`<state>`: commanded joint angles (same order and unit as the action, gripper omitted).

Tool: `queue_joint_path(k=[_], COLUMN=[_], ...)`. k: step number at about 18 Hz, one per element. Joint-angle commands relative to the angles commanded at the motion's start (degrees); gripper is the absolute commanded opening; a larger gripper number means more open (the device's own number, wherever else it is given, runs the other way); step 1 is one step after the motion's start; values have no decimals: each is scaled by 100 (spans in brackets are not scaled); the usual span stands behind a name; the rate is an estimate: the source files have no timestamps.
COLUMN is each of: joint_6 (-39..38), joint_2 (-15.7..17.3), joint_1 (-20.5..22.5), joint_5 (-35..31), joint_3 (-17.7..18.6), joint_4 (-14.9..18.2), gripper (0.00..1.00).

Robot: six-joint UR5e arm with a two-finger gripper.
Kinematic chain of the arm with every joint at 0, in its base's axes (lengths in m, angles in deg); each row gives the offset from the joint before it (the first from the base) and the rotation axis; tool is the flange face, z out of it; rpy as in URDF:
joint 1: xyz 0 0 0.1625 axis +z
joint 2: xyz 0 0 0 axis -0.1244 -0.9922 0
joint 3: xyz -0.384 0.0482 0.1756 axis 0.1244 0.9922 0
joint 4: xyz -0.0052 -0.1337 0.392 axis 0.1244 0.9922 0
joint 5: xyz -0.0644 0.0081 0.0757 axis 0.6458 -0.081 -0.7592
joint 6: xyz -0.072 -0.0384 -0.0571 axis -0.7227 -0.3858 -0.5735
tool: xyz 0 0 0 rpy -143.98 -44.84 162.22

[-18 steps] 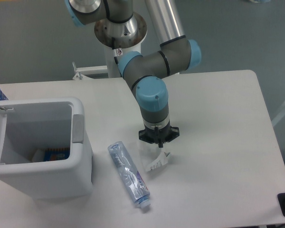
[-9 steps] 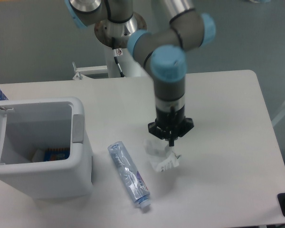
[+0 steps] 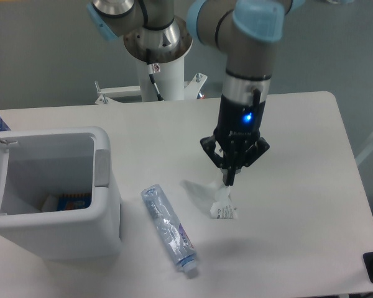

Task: Place the trash in the trash can
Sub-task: 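Lift the wrapper and carry it over the white trash bin, then open the gripper to drop the wrapper into the bin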

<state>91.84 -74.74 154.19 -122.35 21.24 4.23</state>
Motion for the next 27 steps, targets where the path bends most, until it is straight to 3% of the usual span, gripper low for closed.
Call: queue_joint_path(k=[8, 16, 25, 27], joint_6=[-467, -529, -73, 113], joint_2=[457, 440, 405, 414], joint_1=[-755, -1652, -2109, -2110], joint_5=[246, 738, 985, 985], joint_3=[96, 237, 588, 667], joint_4=[9, -17, -132, -132], gripper=[0, 0, 0, 21])
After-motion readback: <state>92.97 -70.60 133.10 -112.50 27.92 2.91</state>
